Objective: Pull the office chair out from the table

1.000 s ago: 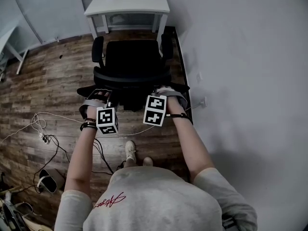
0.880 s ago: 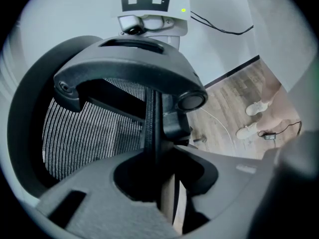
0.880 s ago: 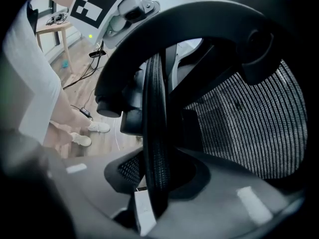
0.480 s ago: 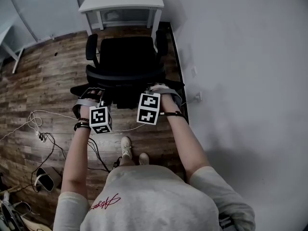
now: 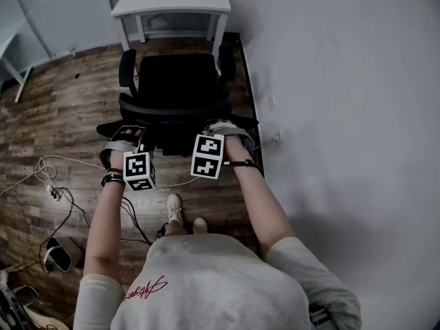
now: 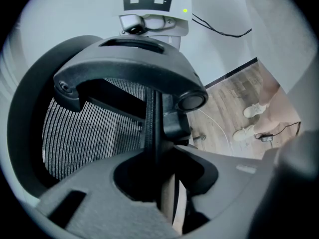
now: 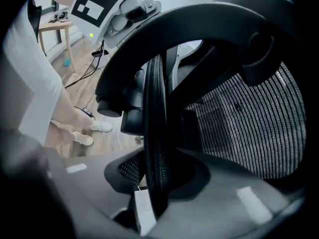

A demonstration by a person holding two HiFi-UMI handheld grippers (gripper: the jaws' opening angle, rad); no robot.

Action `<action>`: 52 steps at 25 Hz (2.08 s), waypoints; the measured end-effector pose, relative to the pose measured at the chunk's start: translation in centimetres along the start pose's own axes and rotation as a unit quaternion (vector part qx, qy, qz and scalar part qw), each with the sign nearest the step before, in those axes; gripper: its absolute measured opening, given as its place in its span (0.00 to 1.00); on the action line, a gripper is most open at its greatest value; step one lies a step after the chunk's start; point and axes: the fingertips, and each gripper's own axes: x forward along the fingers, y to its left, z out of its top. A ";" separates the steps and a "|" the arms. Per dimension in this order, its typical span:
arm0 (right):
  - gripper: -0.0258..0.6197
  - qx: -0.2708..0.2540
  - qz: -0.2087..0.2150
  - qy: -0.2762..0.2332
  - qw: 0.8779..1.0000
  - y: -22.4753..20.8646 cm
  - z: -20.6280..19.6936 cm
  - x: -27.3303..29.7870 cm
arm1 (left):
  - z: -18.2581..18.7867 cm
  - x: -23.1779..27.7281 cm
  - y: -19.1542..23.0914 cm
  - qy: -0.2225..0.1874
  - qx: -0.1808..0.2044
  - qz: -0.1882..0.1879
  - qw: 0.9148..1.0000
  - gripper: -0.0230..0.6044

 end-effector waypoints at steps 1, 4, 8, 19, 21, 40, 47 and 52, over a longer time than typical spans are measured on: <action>0.21 0.000 0.001 0.000 1.000 0.1 0.0 -0.1 | 0.1 -0.1 -0.1 0.000 0.000 -0.001 1.000 0.19; 0.21 0.000 0.004 0.001 1.000 0.5 0.2 -0.4 | 0.1 -0.5 -0.4 0.000 0.000 0.002 1.000 0.19; 0.21 -0.004 0.003 0.000 1.000 0.9 0.3 -0.9 | 0.2 -1.2 -0.7 0.000 -0.003 0.005 1.000 0.19; 0.21 -0.004 0.004 0.001 1.000 1.5 0.0 -1.3 | 0.8 -1.5 -1.1 0.000 -0.003 0.006 1.000 0.19; 0.21 -0.005 0.003 0.000 1.000 1.6 0.4 -1.2 | 0.4 -1.6 -1.2 0.002 -0.003 0.006 1.000 0.19; 0.20 -0.006 -0.003 0.002 1.000 2.0 0.5 -1.5 | 0.5 -2.0 -1.7 -0.001 -0.007 -0.004 1.000 0.18; 0.21 -0.007 0.002 0.001 1.000 2.4 0.3 -1.7 | 0.9 -2.3 -1.9 -0.001 -0.007 -0.002 1.000 0.18; 0.21 -0.009 0.001 -0.003 1.000 3.2 0.3 -2.2 | 1.1 -2.9 -2.6 -0.002 -0.006 0.003 1.000 0.18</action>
